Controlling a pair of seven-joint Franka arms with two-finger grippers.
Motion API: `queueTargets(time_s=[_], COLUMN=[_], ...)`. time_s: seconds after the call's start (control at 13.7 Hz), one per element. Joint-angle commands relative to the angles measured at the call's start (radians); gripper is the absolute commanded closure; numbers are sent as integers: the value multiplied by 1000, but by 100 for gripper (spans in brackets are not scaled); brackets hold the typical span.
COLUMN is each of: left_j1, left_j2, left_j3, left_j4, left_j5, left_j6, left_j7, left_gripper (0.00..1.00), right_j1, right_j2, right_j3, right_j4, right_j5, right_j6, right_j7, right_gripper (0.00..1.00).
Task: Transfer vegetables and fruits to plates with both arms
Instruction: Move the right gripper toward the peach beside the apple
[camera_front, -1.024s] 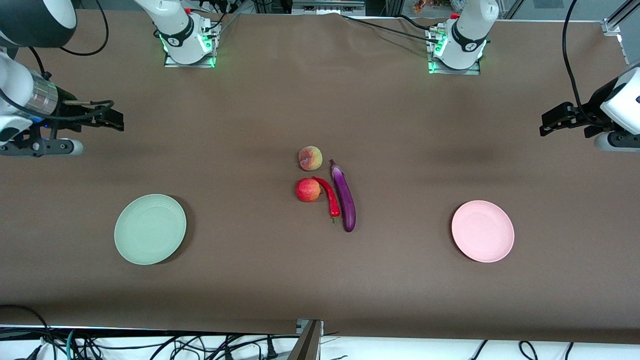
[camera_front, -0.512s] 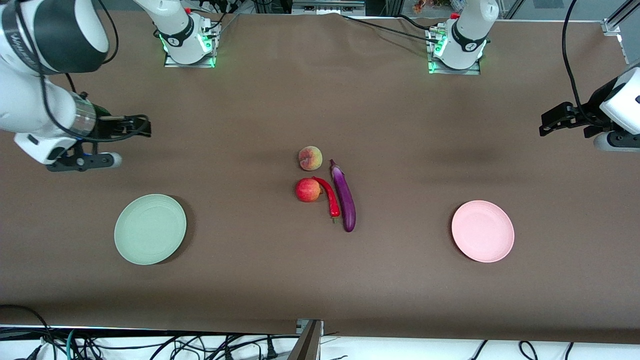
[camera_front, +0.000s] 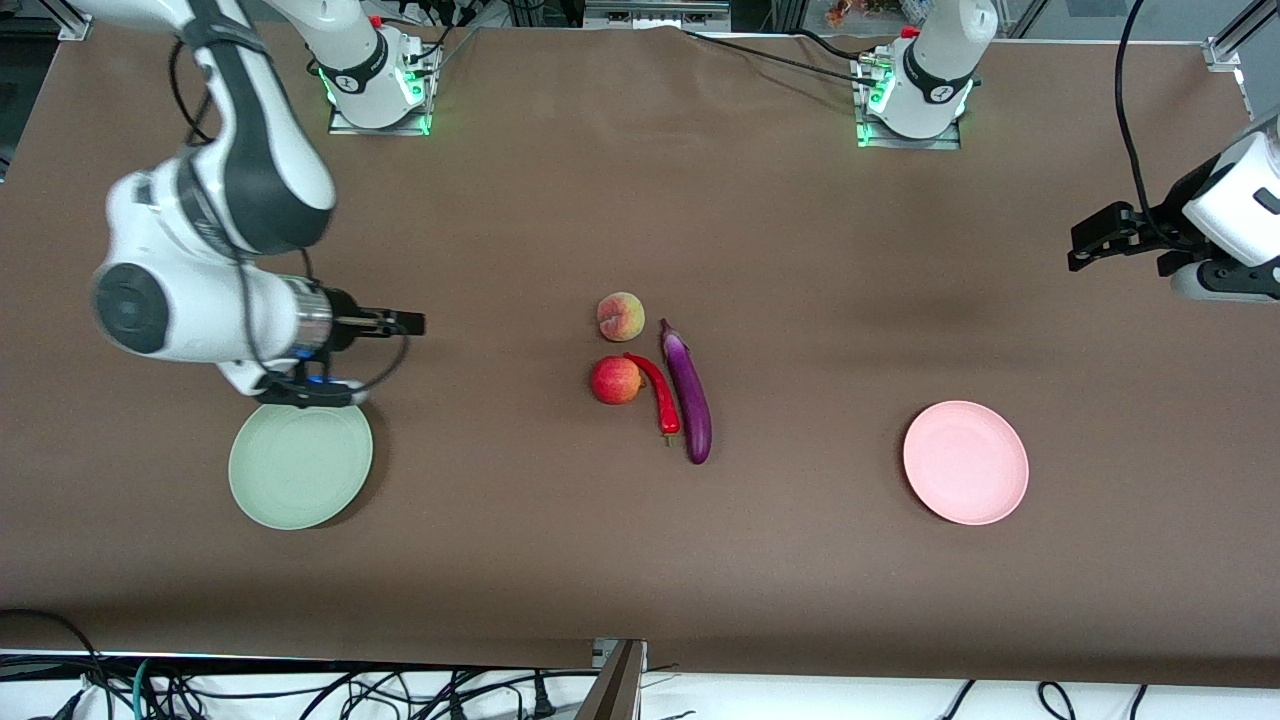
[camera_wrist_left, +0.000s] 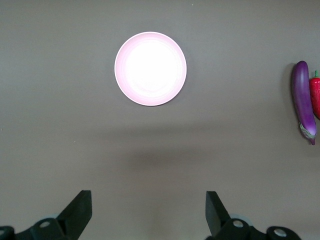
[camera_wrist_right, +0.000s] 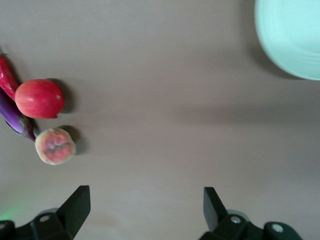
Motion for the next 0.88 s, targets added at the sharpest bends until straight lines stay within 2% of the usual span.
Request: queueTargets(time_s=[0.0, 0.29, 0.51, 0.66, 0.8], left_j1=[-6, -13, -14, -15, -32], left_j2=[11, 63, 135, 135, 158], left_j3=[6, 4, 3, 0, -39], left_j4=[25, 23, 22, 20, 20], left_j5=[6, 15, 18, 4, -31], left_j6=[-10, -17, -49, -66, -59], left_j7=[19, 27, 22, 8, -83], left_gripper=[0, 0, 0, 0, 0], right_j1=[74, 190, 262, 312, 349], right_j2=[45, 149, 211, 244, 270], right_j3=[-3, -3, -3, -3, -3], right_j4=[16, 14, 14, 16, 14], right_j5=[18, 44, 48, 53, 54], right_j6=[57, 148, 258, 317, 369], right_j7=[58, 61, 167, 201, 236], right_gripper=[0, 0, 0, 0, 0])
